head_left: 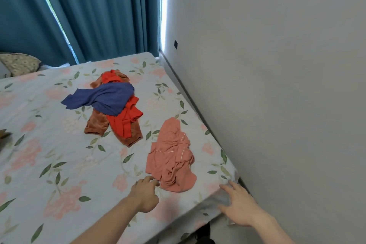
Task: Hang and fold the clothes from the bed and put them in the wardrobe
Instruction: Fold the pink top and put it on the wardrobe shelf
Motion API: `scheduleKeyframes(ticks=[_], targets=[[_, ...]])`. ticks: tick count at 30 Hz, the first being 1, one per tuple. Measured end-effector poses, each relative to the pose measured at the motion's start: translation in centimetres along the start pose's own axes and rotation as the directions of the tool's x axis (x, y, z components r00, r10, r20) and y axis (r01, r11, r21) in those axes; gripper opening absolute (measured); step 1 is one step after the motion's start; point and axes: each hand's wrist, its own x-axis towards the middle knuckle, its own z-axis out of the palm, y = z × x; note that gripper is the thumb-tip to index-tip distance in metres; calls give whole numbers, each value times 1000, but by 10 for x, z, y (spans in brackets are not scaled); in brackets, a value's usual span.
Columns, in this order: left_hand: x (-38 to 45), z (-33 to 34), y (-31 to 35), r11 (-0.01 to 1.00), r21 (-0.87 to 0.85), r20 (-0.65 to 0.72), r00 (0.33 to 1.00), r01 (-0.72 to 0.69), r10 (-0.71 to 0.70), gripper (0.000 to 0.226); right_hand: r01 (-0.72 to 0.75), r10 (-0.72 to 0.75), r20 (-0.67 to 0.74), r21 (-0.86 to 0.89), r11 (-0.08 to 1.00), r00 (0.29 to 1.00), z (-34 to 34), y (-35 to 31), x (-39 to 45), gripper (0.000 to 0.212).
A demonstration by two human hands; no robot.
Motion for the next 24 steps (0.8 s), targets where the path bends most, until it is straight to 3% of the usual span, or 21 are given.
scheduleKeyframes(ticks=[8, 13, 15, 19, 24], targets=[[99, 21, 45, 954, -104, 109, 956, 282, -271, 66, 177, -168, 75, -130, 976, 983, -72, 44, 113, 72], [159, 25, 74, 912, -212, 107, 936, 351, -335, 55, 258, -240, 114, -182, 949, 964, -96, 66, 182, 72], [191, 34, 78, 902, -243, 99, 934, 357, -343, 53, 266, -247, 126, -164, 950, 961, -95, 74, 209, 71], [263, 61, 70, 889, -271, 129, 929, 370, -347, 70, 289, -266, 144, -171, 942, 953, -77, 84, 264, 69], [317, 97, 58, 874, -228, 186, 901, 428, -393, 50, 290, -267, 175, -124, 949, 948, -25, 92, 297, 66]])
